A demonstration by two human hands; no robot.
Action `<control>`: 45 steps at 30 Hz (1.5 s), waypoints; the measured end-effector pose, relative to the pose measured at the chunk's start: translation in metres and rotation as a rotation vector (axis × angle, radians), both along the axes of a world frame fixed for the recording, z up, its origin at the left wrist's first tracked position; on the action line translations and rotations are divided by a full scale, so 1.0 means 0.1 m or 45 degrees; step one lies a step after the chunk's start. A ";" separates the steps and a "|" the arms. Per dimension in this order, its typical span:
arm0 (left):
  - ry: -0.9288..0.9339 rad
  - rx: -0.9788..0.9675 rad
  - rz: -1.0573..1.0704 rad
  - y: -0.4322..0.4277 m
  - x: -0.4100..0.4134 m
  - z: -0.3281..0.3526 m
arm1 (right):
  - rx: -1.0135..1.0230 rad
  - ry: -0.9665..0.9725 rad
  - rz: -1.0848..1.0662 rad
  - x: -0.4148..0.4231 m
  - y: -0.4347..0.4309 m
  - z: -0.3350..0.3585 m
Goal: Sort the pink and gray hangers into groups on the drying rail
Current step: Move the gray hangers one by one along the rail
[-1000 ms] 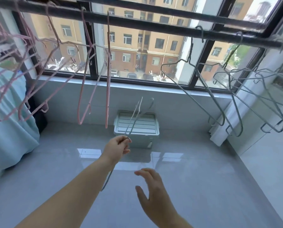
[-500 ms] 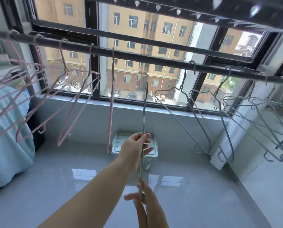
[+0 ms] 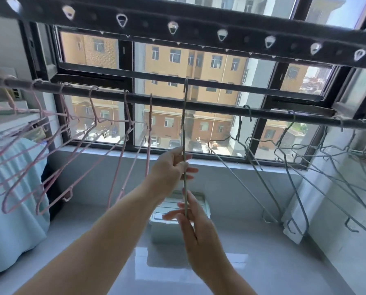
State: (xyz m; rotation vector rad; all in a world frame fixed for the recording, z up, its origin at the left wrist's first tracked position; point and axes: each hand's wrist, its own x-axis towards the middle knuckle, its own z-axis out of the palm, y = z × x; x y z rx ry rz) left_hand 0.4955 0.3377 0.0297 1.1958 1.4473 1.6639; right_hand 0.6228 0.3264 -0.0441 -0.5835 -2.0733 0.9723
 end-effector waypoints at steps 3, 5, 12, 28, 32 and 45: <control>0.036 -0.044 0.023 0.07 -0.09 0.03 | -0.017 0.025 -0.009 -0.12 0.08 0.03; 0.050 -0.085 0.044 0.12 -0.12 0.00 | -0.047 0.026 -0.015 -0.17 0.10 0.03; 0.004 -0.154 0.073 0.22 -0.15 -0.16 | -0.095 -0.017 0.001 -0.21 0.11 -0.05; 0.727 0.060 0.283 0.24 0.48 -0.18 | 0.279 0.108 -0.649 0.59 0.28 0.11; 0.653 -0.120 -0.021 0.47 0.95 -0.25 | 0.268 0.039 -0.931 0.95 0.49 0.09; 0.199 -0.209 -0.185 0.82 1.40 -0.41 | -0.038 -0.021 -0.621 1.16 0.77 -0.12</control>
